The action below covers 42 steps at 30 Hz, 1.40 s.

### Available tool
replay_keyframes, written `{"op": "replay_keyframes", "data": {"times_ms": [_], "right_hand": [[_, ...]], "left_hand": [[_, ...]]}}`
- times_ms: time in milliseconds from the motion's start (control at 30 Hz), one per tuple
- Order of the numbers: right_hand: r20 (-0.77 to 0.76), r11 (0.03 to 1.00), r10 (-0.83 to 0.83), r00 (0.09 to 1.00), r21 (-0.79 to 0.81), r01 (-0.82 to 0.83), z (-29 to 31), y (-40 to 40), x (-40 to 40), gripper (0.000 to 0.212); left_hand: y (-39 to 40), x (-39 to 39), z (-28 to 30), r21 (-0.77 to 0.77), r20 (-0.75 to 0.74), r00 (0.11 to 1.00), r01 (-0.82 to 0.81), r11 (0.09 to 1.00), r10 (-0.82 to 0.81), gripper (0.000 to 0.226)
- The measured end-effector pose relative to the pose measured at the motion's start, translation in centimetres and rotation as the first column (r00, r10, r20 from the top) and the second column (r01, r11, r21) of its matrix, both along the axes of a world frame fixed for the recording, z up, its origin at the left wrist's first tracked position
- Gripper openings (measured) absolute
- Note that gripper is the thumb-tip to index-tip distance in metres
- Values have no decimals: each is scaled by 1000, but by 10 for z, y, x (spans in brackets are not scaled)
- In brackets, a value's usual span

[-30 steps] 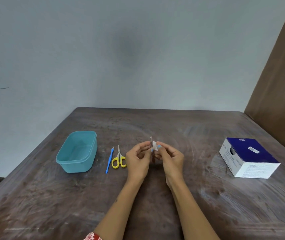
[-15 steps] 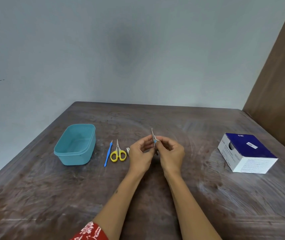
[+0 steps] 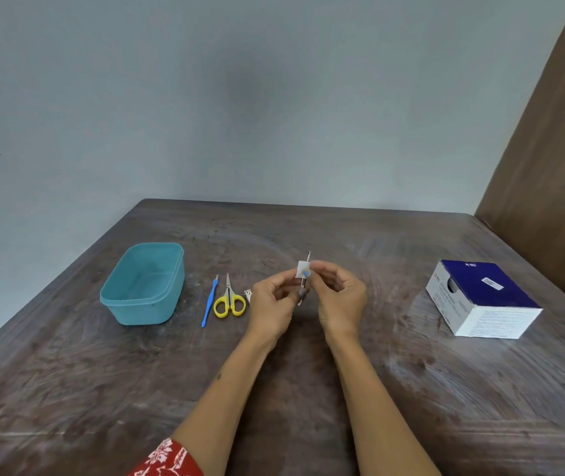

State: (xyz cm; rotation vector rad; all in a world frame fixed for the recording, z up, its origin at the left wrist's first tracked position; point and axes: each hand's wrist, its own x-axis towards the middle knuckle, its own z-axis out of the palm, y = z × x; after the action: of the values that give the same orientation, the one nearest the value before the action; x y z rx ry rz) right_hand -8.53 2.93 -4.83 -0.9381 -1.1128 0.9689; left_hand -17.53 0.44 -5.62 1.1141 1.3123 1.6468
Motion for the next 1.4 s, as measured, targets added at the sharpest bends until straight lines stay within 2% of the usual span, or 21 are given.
{"op": "replay_keyframes", "data": {"times_ms": [233,400,567,733,867,1100,1267,1400], "right_hand": [[-6,993,55,998,-106,-55,-3,1,3,24],[-133,994,34,991,-97,-47,3,5,5,22],[-49,985,98,994,-139,-104,1,4,5,21],[-127,986,103,987,-115,-118,7,5,4,21],[-74,983,118,990,-134,-127,3,2,5,21],[-158,992,68,985,-98,-84,11,2,10,21],[-68,977,151,986,-144,-159,10,-3,11,19],[-104,992,57,993,-107,-68,12,1,13,21]], "left_hand": [[-1,-3,1,-21,12,1000,-10,1000,10,33],[0,-1,2,-36,-8,1000,18,999,-19,29],[0,-3,5,-45,-26,1000,6,999,-7,28],[-2,-2,6,-51,-34,999,-4,999,2,20],[-4,-2,6,-83,-45,999,13,996,-16,18],[-6,4,7,-126,94,990,121,985,-110,20],[-7,-2,9,-104,58,995,81,991,-75,16],[-8,3,8,-116,67,993,105,988,-98,19]]}}
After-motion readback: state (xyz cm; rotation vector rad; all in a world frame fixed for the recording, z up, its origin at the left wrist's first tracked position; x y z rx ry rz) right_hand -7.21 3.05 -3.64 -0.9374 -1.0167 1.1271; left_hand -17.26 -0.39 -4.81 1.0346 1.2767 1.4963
